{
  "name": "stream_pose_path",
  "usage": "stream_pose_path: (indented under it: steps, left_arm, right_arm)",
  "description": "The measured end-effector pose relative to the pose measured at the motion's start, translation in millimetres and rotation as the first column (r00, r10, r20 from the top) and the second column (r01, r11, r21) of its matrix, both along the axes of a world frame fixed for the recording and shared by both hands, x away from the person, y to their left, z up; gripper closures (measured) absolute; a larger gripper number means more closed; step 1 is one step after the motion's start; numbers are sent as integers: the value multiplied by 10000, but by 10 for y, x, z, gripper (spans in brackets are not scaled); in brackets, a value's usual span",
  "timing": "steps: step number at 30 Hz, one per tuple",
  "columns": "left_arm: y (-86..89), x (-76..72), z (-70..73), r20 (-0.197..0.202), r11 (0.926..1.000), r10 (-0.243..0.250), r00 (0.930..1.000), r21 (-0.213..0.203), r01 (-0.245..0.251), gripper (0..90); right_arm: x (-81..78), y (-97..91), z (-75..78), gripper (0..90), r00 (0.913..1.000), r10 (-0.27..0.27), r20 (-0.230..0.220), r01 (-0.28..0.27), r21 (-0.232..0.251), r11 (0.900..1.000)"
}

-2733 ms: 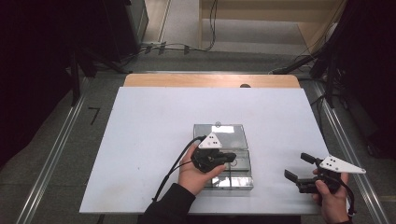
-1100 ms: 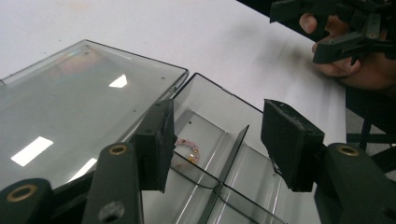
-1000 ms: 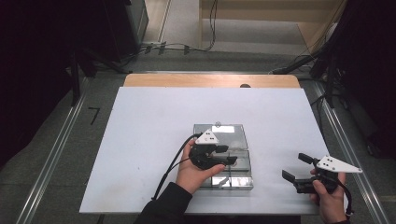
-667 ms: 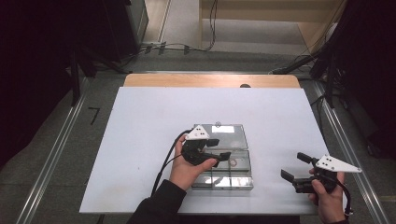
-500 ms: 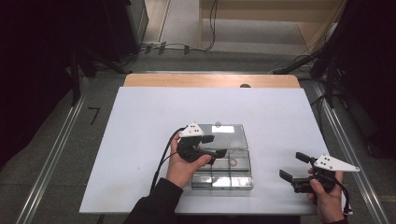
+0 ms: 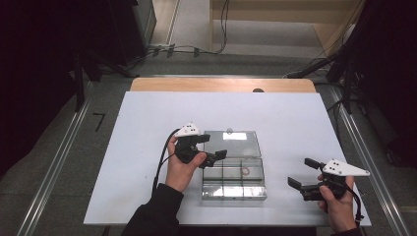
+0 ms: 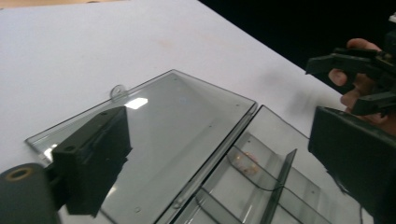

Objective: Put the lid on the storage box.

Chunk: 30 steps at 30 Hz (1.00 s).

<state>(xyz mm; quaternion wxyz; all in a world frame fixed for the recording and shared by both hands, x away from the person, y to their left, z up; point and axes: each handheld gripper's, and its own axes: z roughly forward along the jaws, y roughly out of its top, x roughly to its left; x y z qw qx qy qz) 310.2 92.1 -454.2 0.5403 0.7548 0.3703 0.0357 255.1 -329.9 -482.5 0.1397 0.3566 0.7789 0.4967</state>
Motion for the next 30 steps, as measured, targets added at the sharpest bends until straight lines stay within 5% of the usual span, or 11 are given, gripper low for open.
stream_pose_path:
  steps: [8, 13, 30]
  left_arm:
    - [73, 72, -53, -324, 9999, 106, 9994, -60, -108, 0]
    - [105, 95, -80, -389, 9977, 676, 9970, 136, -671, 0]
    - [196, 194, -254, -1118, 9958, 910, 9896, 166, -897, 0]
  right_arm:
    - [64, 75, 56, 0, 10000, -27, 22, 27, 84, 10000]
    - [120, 139, 106, 0, 10000, 73, 51, -74, 232, 9997]
    - [410, 423, 146, 0, 9989, 398, -249, -391, 293, 9988]
